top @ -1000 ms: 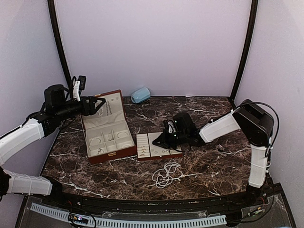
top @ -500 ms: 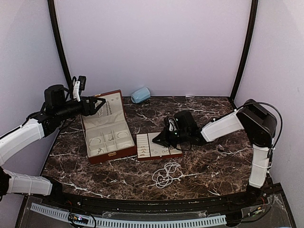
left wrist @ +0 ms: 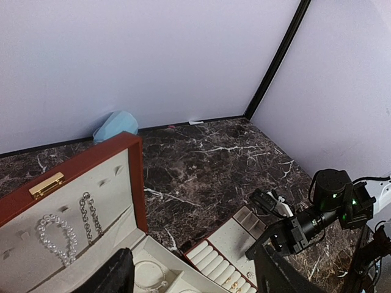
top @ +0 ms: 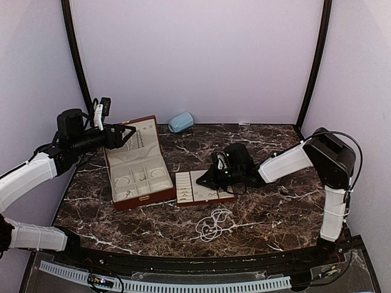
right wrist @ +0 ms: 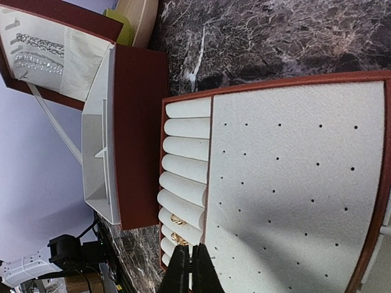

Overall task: Organize the mixed jewelry
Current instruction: Insert the earring into the earring holder.

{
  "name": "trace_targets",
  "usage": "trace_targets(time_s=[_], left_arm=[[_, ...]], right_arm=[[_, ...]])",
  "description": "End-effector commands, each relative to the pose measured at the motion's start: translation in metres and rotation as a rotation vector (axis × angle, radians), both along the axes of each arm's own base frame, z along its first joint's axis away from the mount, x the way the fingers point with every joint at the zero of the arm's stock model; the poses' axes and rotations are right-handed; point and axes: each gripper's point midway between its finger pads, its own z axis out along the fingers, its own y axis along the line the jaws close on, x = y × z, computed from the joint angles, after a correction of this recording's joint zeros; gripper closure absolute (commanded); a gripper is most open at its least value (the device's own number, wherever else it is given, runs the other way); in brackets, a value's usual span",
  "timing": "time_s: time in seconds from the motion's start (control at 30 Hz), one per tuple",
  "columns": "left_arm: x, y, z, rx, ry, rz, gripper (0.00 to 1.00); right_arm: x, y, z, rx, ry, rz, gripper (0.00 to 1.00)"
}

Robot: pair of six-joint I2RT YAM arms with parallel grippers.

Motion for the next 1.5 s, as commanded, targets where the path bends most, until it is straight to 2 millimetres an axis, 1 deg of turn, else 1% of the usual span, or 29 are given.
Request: trace_targets(time_s=[0.0, 0.87, 1.13, 1.47], left_arm=[[-0.003, 0.001, 0.001, -0.006, -0.007, -0.007, 0.3], [-0.004, 0.001, 0.003, -0.009, -0.013, -0.009, 0.3], [-0.005, 0.001, 0.004, -0.01, -0.016, -0.009, 0.3], [-0.005, 0.001, 0.003, -0.01, -0.013, -0.009, 0.3]], right_arm=[[0.0, 0.003, -0.006, 0.015, -0.001, 0.01, 0.98], [-0.004, -0.004, -0.02, -0.021, 0.025, -0.01, 0.99], [-0.004, -0.006, -0.019, -0.022, 0.031, -0.022, 0.99], [-0.004, -0.01, -0.023, -0.047, 0.018, -0.025, 0.99]])
